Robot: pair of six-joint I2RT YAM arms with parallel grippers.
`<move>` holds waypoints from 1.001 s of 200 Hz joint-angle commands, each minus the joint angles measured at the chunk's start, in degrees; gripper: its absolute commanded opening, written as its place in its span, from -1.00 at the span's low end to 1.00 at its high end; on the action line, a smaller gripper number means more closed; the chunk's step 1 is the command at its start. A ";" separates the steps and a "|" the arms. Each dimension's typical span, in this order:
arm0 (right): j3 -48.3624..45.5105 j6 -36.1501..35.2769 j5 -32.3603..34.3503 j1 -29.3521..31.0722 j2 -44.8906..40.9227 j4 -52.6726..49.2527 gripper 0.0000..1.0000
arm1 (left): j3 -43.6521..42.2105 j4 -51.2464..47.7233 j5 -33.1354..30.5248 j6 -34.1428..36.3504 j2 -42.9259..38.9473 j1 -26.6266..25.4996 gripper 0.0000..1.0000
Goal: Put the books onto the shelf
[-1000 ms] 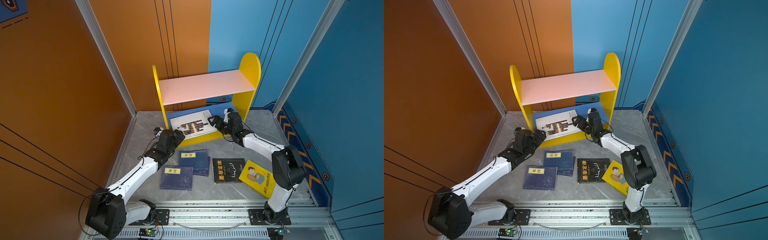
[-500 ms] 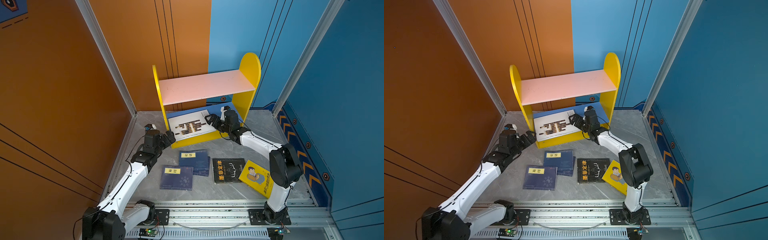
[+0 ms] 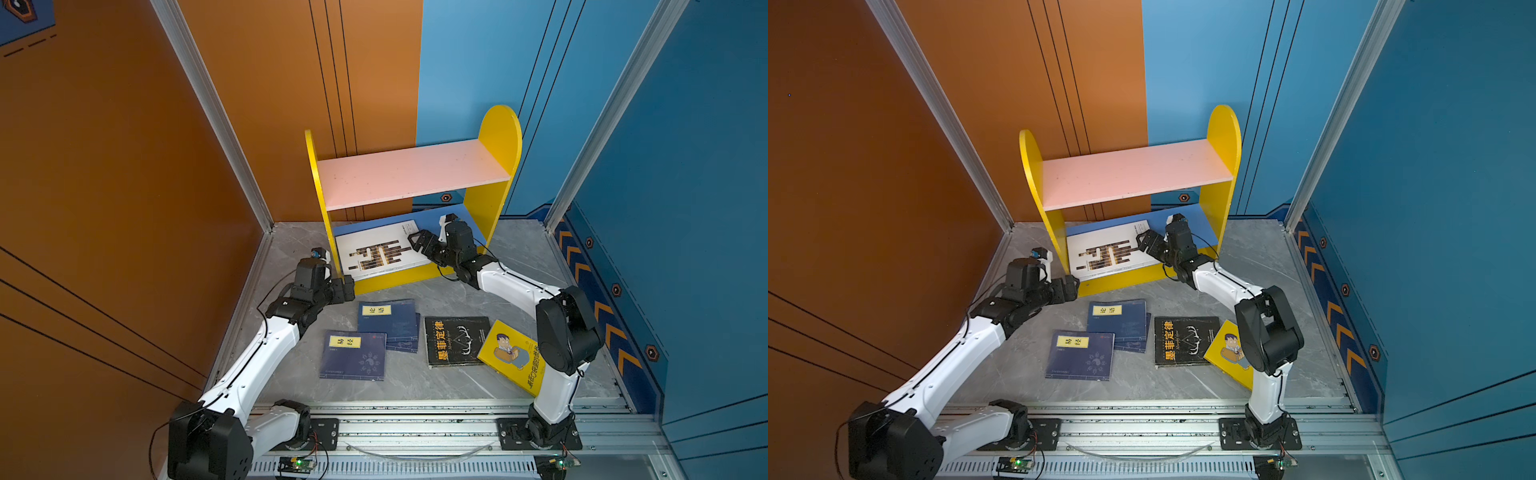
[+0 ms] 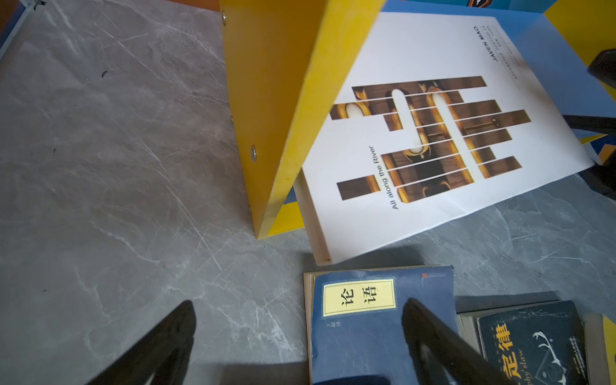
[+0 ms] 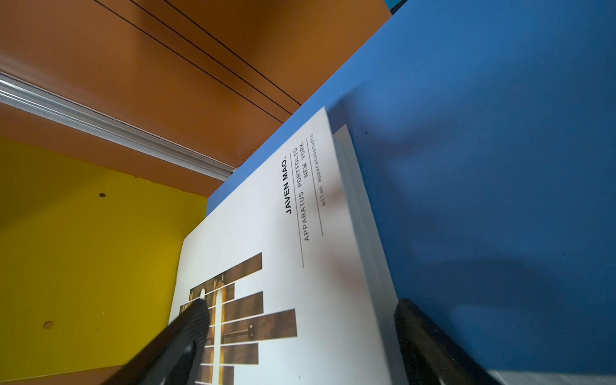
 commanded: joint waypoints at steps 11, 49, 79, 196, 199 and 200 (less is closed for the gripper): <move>2.25 -0.94 0.15 -0.01 1.15 -1.25 0.78 | -1.09 2.06 1.33 3.94 0.06 0.25 0.93; 3.11 -0.93 -0.19 0.11 1.80 -1.17 0.78 | -0.13 4.54 0.42 2.91 3.83 1.28 0.87; 4.20 -0.59 -0.65 0.29 2.96 -0.85 0.78 | -0.33 7.33 -2.07 0.90 5.41 1.98 0.75; 10.45 2.84 -1.81 0.99 9.43 2.04 0.77 | -6.34 17.86 -0.26 -4.62 3.14 6.47 0.46; 10.61 2.84 -1.82 0.99 9.52 2.09 0.76 | -6.38 17.95 -0.17 -4.71 3.21 6.51 0.45; 10.62 2.84 -1.79 0.99 9.53 2.13 0.77 | -6.43 17.92 -0.10 -4.72 3.22 6.46 0.45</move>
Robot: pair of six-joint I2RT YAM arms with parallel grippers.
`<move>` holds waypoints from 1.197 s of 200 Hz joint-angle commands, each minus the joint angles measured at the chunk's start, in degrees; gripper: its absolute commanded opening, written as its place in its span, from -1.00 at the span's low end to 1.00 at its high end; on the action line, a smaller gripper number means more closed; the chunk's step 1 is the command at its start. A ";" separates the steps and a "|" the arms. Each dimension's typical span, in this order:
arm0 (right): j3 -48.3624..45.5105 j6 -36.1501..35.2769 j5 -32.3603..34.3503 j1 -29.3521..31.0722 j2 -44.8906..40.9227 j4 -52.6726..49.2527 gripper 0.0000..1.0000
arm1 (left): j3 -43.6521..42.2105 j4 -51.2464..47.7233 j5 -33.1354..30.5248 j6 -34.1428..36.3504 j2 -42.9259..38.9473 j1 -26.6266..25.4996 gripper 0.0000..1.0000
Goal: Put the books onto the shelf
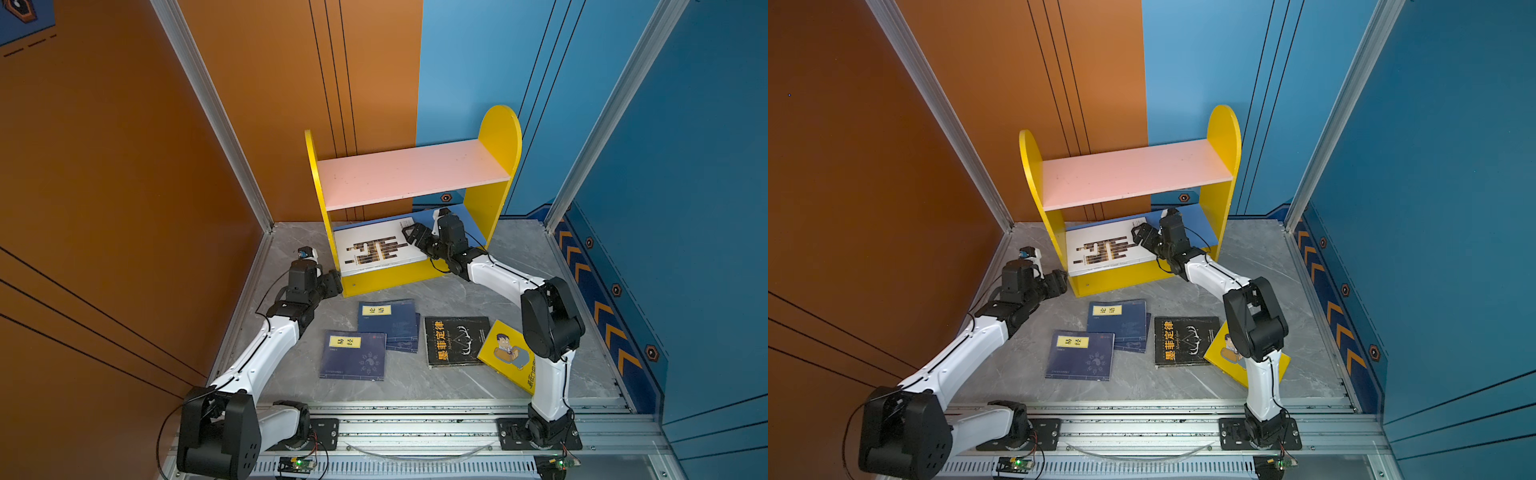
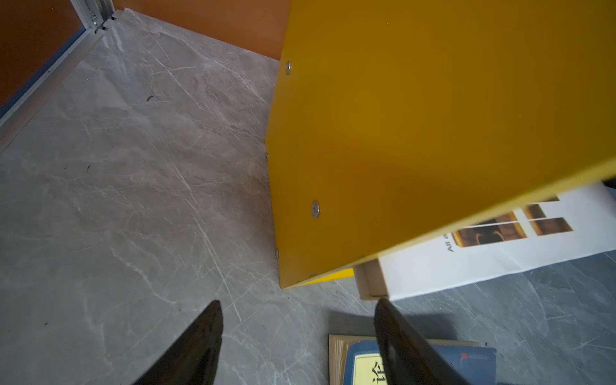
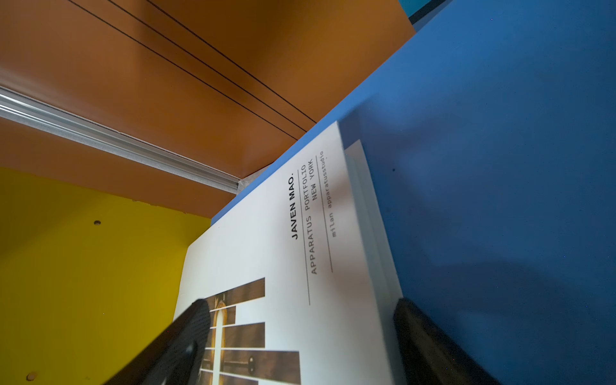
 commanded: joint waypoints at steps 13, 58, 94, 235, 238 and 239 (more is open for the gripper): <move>2.33 1.31 -1.55 0.71 2.08 1.41 0.77 | -0.90 2.49 1.73 -1.08 -0.55 0.70 0.45; 3.99 1.38 -1.73 0.79 3.66 1.67 0.77 | -0.84 1.27 3.37 -0.65 -1.81 0.72 0.53; 5.49 1.40 -1.94 0.97 5.60 1.54 0.76 | -1.43 1.26 3.72 -0.92 -2.01 0.85 0.56; 5.84 -5.62 0.91 -0.49 1.76 -5.73 0.83 | 0.23 0.43 6.42 -0.79 -4.09 1.55 0.92; 5.93 -5.96 0.99 -0.60 1.62 -6.02 0.83 | 0.29 0.41 6.52 -0.78 -4.18 1.52 0.92; 6.07 -6.06 1.04 -0.65 1.59 -6.13 0.83 | 0.31 0.44 6.55 -0.81 -4.23 1.51 0.92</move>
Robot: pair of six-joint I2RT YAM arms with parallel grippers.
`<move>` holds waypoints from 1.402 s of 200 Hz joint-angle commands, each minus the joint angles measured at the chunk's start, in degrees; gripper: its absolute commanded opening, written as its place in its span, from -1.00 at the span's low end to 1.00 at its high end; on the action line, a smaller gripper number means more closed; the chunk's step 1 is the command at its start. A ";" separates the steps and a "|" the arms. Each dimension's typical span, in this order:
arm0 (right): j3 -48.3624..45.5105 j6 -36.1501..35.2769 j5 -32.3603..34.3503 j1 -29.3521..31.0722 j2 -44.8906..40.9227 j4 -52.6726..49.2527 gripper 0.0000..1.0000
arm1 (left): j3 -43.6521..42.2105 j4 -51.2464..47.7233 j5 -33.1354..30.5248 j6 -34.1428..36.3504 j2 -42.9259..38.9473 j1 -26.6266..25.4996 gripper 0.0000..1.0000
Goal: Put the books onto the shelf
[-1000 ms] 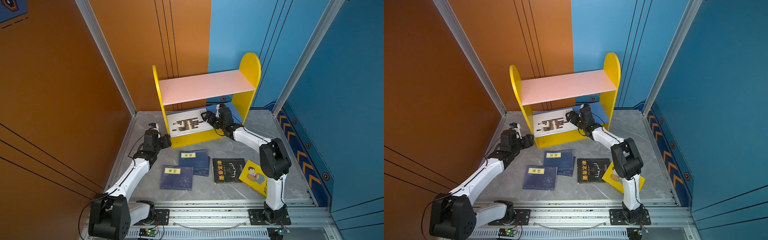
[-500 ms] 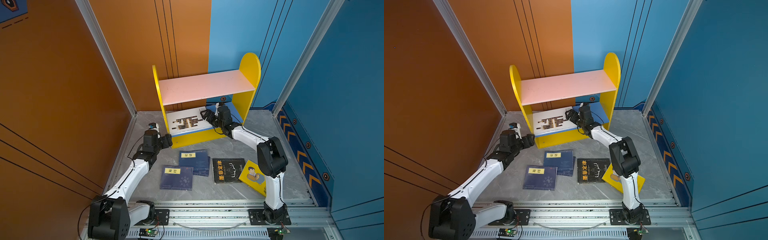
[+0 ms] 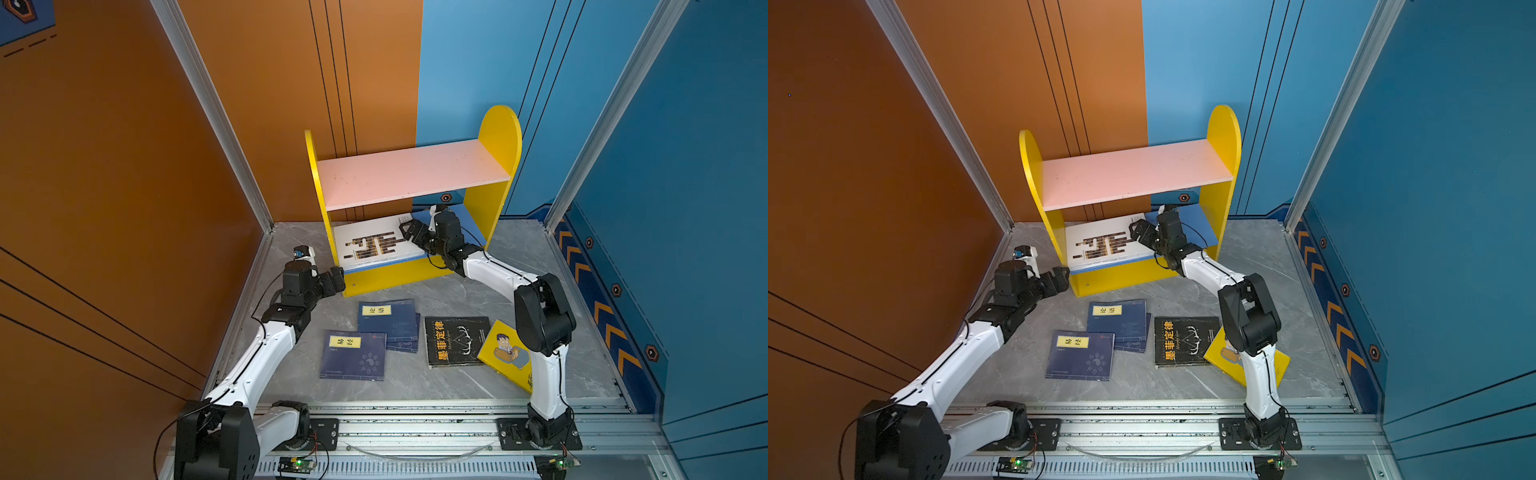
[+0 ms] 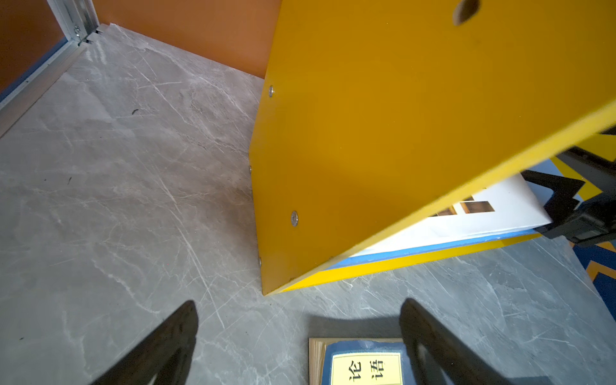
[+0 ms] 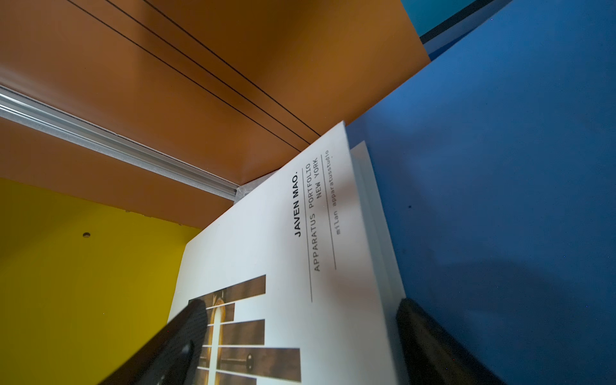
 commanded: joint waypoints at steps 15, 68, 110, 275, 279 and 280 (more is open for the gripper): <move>1.22 -5.08 1.05 -0.83 -3.15 -7.20 0.84 | 1.39 -0.62 2.46 0.22 -1.37 0.11 0.94; -0.19 -13.40 4.54 -1.40 -8.93 -13.28 0.86 | 3.02 -0.64 2.66 0.22 -2.54 -1.41 0.97; -5.87 -17.25 6.57 -2.36 -15.19 -13.98 0.86 | 5.18 -0.03 -0.28 1.46 -2.08 -4.18 0.97; -24.92 -26.63 15.03 -18.09 -31.66 -0.47 0.87 | 9.42 13.35 -14.57 5.43 6.59 -7.73 0.52; -24.97 -26.72 15.04 -18.42 -31.62 -0.12 0.87 | 9.50 13.27 -14.62 5.45 6.67 -7.75 0.52; -25.00 -26.77 15.03 -18.59 -31.62 0.01 0.87 | 9.50 13.23 -14.58 5.43 6.72 -7.71 0.52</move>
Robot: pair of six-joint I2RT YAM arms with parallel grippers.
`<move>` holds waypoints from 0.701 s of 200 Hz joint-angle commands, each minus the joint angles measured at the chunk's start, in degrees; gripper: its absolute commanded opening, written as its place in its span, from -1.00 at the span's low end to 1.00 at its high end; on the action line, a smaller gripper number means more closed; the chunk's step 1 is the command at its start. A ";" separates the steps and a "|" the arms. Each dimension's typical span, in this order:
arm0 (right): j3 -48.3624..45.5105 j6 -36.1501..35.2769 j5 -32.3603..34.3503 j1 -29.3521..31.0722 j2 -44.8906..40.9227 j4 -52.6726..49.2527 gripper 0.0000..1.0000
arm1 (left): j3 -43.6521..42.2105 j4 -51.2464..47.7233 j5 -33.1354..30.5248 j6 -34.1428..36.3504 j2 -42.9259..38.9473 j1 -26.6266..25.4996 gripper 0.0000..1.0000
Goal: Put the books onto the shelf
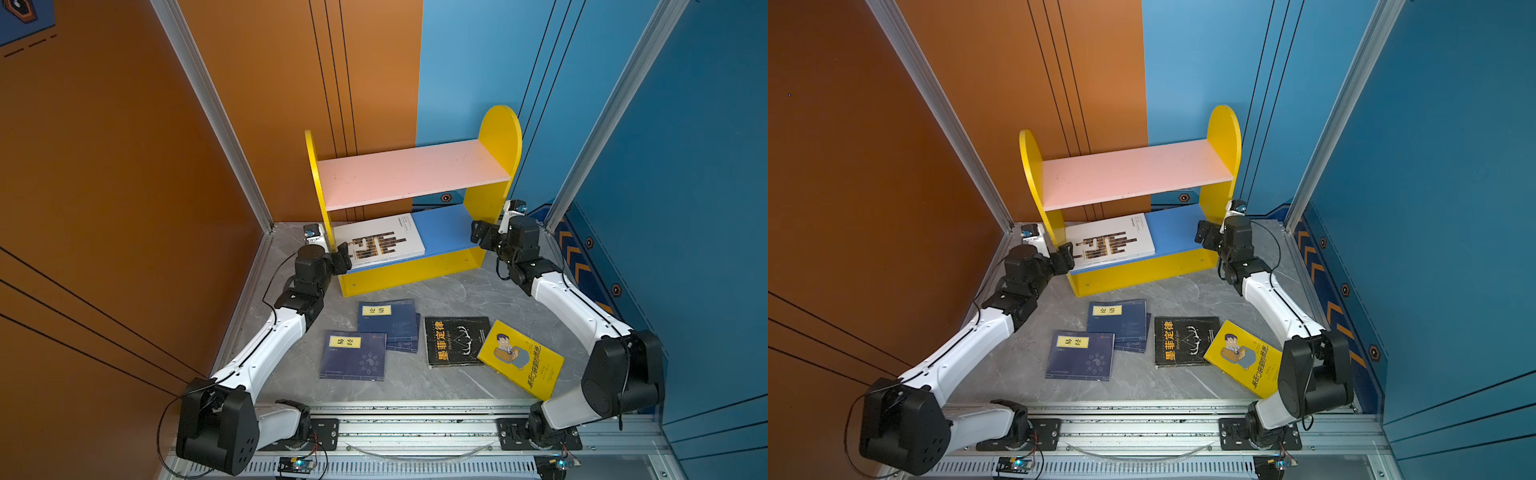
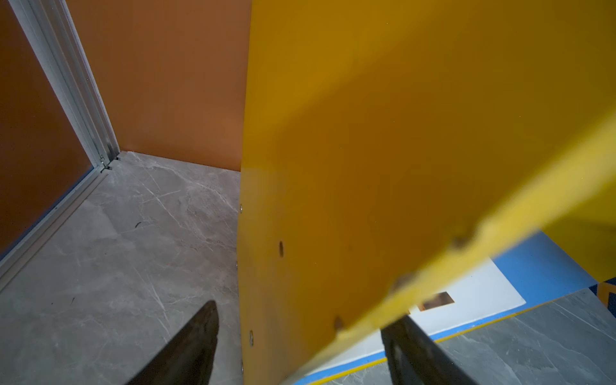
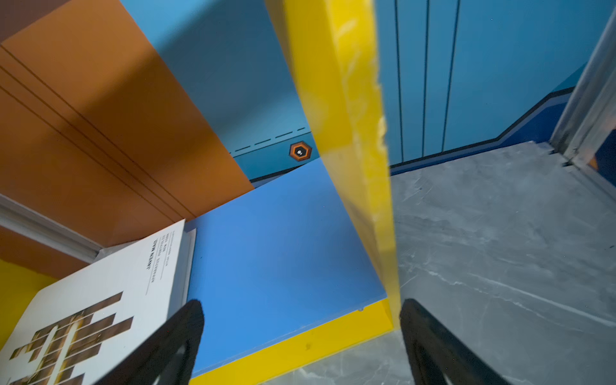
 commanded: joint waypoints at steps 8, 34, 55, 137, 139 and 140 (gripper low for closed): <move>-0.56 -2.04 2.00 -2.75 0.19 4.29 0.88 | 2.25 1.40 -1.84 0.67 1.11 -0.06 0.51; 0.20 -3.45 -2.71 -5.81 2.50 7.64 0.87 | 2.94 0.92 -1.45 0.37 2.07 0.14 0.50; 3.68 -5.13 -5.28 -6.78 5.49 5.86 0.84 | 4.13 -0.14 -0.66 0.14 3.02 0.27 0.50; 6.41 -14.54 -6.34 -5.45 9.67 7.78 0.37 | 7.64 -3.65 1.58 -1.20 5.33 0.82 0.50; 6.30 -14.72 -6.19 -5.41 9.68 8.05 0.35 | 7.62 -3.63 1.55 -1.32 5.35 0.85 0.50; 6.28 -14.72 -6.15 -5.36 9.71 8.20 0.34 | 7.63 -3.63 1.55 -1.38 5.35 0.86 0.50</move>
